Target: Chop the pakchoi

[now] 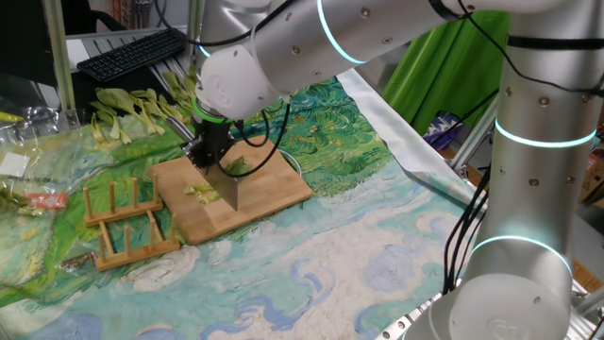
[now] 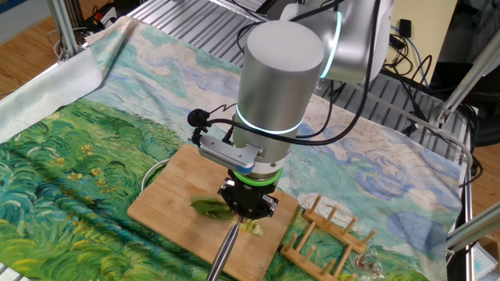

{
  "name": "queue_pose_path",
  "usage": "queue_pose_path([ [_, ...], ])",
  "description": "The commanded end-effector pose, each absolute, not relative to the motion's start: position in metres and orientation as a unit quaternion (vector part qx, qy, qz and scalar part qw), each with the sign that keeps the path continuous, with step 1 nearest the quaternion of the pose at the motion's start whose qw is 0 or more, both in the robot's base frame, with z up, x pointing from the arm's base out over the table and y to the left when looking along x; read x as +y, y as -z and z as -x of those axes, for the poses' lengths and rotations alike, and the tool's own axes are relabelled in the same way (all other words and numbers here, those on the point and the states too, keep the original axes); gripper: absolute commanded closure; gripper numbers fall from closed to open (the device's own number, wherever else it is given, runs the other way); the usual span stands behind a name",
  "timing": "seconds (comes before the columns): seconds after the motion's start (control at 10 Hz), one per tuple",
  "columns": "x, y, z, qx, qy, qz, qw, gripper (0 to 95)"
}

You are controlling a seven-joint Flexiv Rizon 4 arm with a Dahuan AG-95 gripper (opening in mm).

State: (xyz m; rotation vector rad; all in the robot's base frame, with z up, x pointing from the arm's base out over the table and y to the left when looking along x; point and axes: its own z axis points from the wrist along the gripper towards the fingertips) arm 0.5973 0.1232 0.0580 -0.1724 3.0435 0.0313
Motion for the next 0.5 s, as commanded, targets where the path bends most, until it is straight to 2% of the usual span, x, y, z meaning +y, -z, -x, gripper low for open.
queue_pose_path([
  [0.1, 0.1219, -0.0595, -0.5959, 0.997, -0.009, 0.057, 0.047, 95.0],
  [0.5, 0.1179, -0.0586, -0.5959, 0.997, -0.01, 0.057, 0.048, 95.0],
])
